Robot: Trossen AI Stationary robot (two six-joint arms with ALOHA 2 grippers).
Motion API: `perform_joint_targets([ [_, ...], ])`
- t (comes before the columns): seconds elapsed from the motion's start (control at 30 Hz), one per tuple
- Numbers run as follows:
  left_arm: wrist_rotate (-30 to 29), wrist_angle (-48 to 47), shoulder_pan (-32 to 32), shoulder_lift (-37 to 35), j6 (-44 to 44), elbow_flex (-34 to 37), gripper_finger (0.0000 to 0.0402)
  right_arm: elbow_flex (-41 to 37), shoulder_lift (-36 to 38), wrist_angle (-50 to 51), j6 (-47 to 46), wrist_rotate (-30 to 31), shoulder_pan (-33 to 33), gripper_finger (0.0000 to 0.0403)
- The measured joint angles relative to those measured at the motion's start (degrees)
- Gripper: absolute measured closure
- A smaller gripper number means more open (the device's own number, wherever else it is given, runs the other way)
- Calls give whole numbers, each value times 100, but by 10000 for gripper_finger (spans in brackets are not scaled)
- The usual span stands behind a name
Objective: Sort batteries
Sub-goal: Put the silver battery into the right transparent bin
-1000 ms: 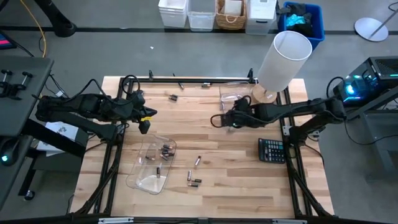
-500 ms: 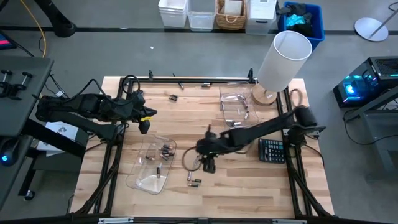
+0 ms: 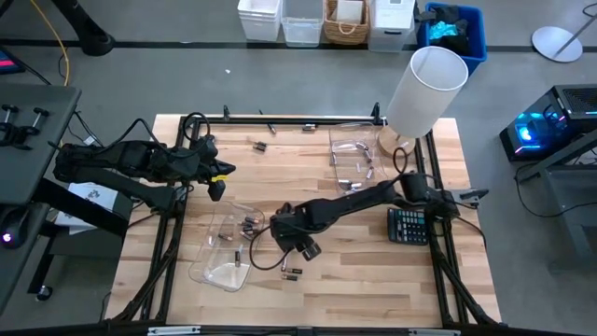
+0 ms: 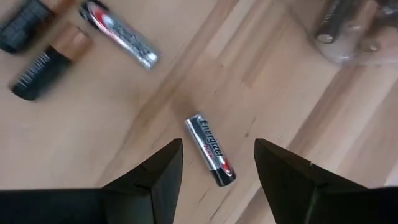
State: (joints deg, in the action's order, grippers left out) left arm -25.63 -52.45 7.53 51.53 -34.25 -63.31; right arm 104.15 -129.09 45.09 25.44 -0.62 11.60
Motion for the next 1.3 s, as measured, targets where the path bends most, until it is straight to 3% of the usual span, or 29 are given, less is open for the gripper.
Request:
perform_joint_targets([
  [0.23,-2,-1,-2,0,-19,0,401,38,-329,196,443,-83,-75,214],
  [0.33,-30,-2,-1,0,-22,0,401,-52,-318,182,252,1,-45,258],
  [0.47,-41,2,-2,0,-19,0,402,55,-323,618,-537,312,55,368],
  [0.63,-63,1,-2,0,0,0,401,75,-114,1432,-2006,441,13,370],
  [0.8,-68,2,-2,0,182,0,402,-16,794,1965,-2876,1213,-139,370],
  [0.97,-61,1,-1,2,186,0,401,-935,2329,2328,-4503,2396,-754,370],
  [1.17,49,1,-2,12,191,0,401,-2672,4039,2151,-6374,2399,-1491,369],
  [1.3,54,7,-1,61,191,0,402,-3524,4617,1511,-7138,2149,-1744,313],
])
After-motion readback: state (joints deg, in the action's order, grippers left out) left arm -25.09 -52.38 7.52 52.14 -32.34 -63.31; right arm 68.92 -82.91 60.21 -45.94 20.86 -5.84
